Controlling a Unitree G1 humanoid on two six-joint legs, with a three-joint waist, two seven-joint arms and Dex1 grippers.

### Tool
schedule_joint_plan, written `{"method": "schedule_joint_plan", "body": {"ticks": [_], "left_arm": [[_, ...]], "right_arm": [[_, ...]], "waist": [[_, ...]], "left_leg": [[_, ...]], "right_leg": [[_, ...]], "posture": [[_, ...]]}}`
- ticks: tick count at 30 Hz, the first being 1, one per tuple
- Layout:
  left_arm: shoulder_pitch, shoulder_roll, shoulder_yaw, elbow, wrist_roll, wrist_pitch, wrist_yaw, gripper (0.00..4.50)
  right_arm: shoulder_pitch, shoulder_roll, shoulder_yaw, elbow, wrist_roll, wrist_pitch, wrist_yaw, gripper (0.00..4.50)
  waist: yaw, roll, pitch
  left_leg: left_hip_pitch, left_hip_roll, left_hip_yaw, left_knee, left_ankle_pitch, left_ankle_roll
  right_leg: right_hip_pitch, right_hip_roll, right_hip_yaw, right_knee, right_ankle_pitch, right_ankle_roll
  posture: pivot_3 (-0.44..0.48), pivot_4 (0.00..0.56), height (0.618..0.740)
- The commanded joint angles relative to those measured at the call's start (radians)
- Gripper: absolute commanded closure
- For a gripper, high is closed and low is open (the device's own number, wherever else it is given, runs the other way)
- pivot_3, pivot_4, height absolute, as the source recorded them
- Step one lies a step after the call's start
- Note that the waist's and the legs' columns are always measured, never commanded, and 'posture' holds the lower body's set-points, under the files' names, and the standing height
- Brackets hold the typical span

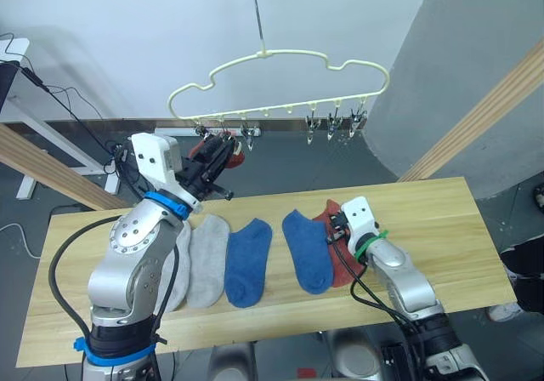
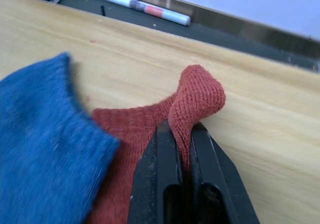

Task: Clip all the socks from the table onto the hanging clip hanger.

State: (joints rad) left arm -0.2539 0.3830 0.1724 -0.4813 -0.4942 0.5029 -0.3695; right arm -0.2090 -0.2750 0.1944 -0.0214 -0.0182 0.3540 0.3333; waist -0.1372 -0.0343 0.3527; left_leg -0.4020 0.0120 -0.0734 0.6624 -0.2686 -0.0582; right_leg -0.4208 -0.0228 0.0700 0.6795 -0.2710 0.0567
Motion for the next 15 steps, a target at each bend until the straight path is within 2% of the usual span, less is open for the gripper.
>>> {"method": "schedule_joint_plan", "body": {"ticks": [1,4,8,10,12,15], "left_arm": [[-0.021,0.021,0.035,-0.061,-0.079,0.044,-0.014,3.99],[-0.035,0.042,0.049,-0.067,-0.125,0.08,-0.028,3.99],[-0.048,0.064,0.063,-0.063,-0.164,0.108,-0.03,3.99],[-0.05,0.071,0.064,-0.064,-0.188,0.123,-0.031,3.99],[-0.054,0.06,0.075,-0.065,-0.238,0.155,-0.01,3.99],[-0.06,0.052,0.089,-0.068,-0.292,0.19,0.013,3.99]], "right_arm": [[-0.011,-0.113,0.037,-0.211,-0.026,-0.068,0.131,4.5],[-0.035,-0.219,0.047,-0.357,-0.022,-0.101,0.234,4.5],[-0.064,-0.289,0.07,-0.437,-0.03,-0.191,0.318,4.5],[-0.081,-0.267,0.096,-0.478,0.051,-0.184,0.379,4.5],[-0.093,-0.168,0.1,-0.478,0.164,-0.071,0.368,4.5],[-0.11,-0.11,0.109,-0.443,0.19,-0.043,0.375,4.5]], "waist": [[0.0,0.0,0.0],[-0.003,0.001,0.001],[0.0,0.001,0.001],[0.0,0.0,0.001],[0.0,0.0,0.001],[0.0,0.001,0.001]], "left_leg": [[0.0,0.0,0.0,0.0,0.0,0.0],[0.0,0.001,0.001,0.0,0.0,0.0],[0.0,0.001,0.0,0.0,0.0,0.0],[0.0,0.001,0.0,0.0,0.0,0.0],[0.0,0.001,0.0,0.0,0.0,0.0],[0.0,0.002,-0.002,0.0,0.0,0.0]], "right_leg": [[0.0,0.0,0.0,0.0,0.0,0.0],[0.0,0.002,0.0,0.0,0.0,0.0],[0.0,0.003,-0.002,0.0,0.0,0.0],[0.0,0.002,-0.002,-0.001,0.0,0.0],[0.0,0.002,-0.001,-0.001,0.0,0.0],[0.0,0.002,-0.001,0.0,0.0,0.0]], "posture": [[-0.196,0.359,0.737],[-0.198,0.361,0.737],[-0.196,0.36,0.737],[-0.198,0.36,0.737],[-0.203,0.358,0.737],[-0.197,0.358,0.737]]}}
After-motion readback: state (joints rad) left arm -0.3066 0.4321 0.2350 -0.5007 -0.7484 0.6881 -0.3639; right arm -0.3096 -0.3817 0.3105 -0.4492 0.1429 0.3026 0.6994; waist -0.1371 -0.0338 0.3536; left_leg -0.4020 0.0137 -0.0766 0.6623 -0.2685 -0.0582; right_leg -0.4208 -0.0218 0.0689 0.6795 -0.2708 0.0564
